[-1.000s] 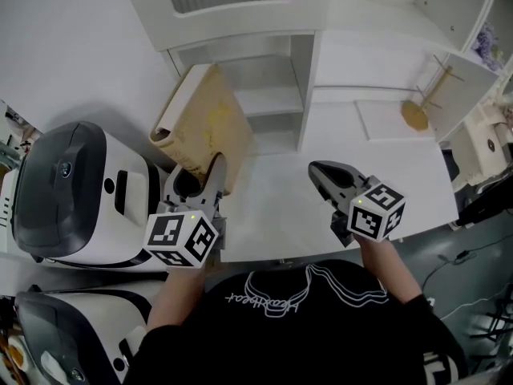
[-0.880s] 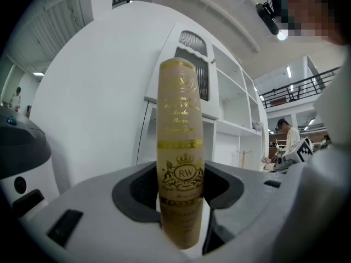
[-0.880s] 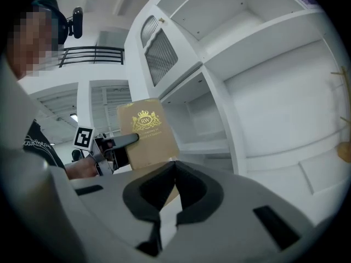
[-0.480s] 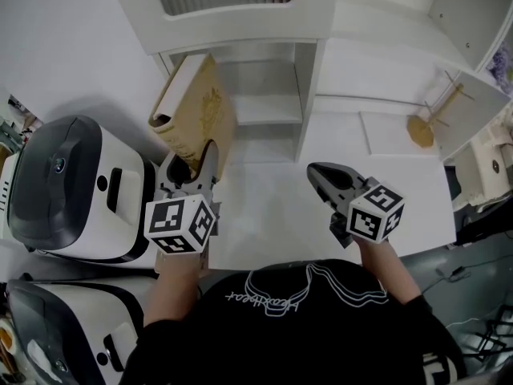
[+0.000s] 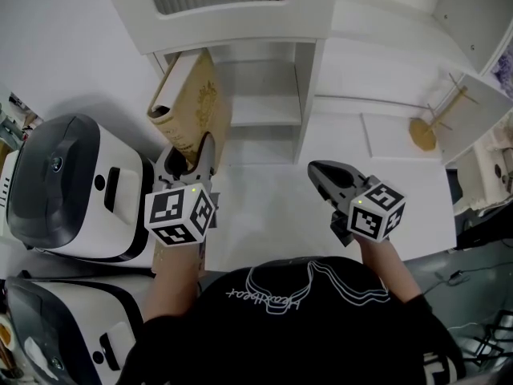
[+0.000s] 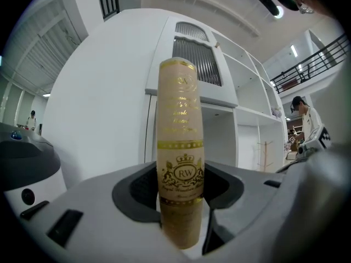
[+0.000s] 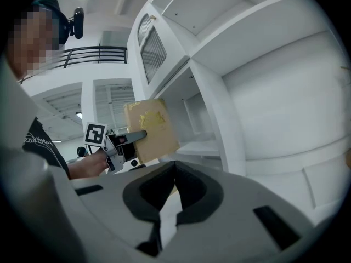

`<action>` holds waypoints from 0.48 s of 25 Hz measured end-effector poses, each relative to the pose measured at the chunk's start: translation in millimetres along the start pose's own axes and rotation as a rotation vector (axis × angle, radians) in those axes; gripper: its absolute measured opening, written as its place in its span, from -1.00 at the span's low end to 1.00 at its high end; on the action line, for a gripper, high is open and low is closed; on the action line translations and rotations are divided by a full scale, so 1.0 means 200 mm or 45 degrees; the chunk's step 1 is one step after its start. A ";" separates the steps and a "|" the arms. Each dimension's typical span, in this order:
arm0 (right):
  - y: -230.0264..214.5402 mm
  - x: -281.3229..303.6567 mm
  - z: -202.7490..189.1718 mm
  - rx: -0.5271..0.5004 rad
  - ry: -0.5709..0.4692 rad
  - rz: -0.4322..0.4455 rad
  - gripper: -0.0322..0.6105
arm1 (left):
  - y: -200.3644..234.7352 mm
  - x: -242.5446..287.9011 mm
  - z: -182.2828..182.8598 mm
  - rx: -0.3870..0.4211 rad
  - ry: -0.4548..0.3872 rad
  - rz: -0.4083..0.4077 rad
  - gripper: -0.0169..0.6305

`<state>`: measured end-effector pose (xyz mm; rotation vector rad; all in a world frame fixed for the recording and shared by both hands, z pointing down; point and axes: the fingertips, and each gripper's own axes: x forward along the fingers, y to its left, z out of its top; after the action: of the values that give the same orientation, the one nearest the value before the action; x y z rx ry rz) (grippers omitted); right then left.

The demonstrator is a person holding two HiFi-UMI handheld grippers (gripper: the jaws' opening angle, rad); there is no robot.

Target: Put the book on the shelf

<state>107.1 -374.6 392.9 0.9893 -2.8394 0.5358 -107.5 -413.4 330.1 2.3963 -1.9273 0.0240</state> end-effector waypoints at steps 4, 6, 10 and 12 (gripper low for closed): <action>-0.01 0.02 0.00 0.000 -0.002 0.003 -0.88 | 0.00 0.05 0.01 -0.004 0.011 0.014 -0.33; -0.02 0.03 0.00 0.000 -0.002 0.002 -0.88 | 0.00 0.08 0.01 0.004 0.017 0.020 -0.33; -0.04 0.04 -0.01 0.005 -0.001 0.001 -0.88 | -0.01 0.14 0.01 0.019 0.028 0.034 -0.33; -0.06 0.05 -0.01 0.009 0.002 -0.001 -0.88 | -0.01 0.18 0.01 0.015 0.029 0.043 -0.33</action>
<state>107.1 -387.6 399.8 0.9910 -2.8376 0.5463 -98.5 -447.4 330.0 2.3598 -1.9635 0.0651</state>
